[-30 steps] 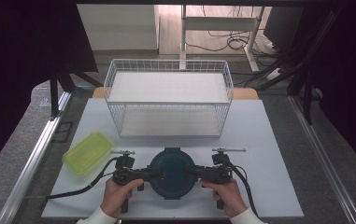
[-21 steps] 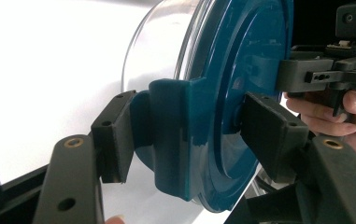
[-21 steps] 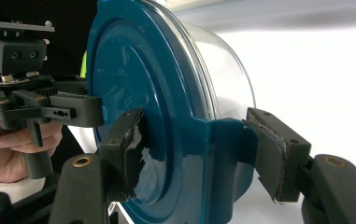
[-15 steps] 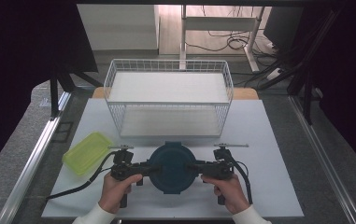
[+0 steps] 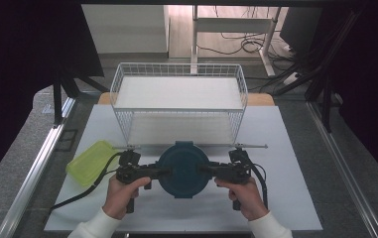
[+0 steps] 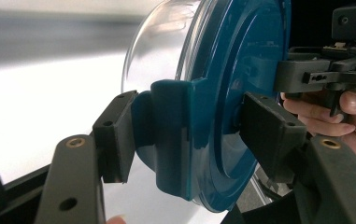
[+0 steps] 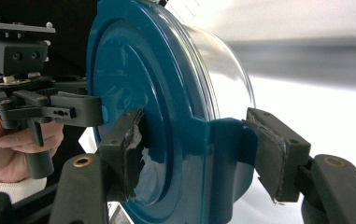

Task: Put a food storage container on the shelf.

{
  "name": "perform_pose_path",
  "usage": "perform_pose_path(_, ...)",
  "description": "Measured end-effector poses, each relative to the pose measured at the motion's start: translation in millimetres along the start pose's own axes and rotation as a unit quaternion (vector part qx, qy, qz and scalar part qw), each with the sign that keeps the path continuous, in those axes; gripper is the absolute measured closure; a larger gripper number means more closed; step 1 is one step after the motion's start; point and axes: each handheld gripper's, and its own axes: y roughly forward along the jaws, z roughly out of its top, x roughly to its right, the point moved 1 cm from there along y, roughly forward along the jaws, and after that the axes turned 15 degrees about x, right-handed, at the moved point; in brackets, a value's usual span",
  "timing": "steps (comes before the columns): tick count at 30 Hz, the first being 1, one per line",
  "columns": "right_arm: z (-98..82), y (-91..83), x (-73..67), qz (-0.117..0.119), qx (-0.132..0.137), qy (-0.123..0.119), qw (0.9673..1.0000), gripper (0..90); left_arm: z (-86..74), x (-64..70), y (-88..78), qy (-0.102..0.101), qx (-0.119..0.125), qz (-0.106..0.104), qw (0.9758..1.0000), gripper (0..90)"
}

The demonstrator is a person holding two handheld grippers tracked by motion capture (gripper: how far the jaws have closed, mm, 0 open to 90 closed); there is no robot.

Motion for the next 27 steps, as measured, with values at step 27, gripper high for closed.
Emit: perform_pose_path(27,55.1,-0.1,-23.0,0.0,0.034,-0.031,0.9989,38.9,57.8,14.1,-3.0,0.018,0.024,-0.013,0.9995,38.7)
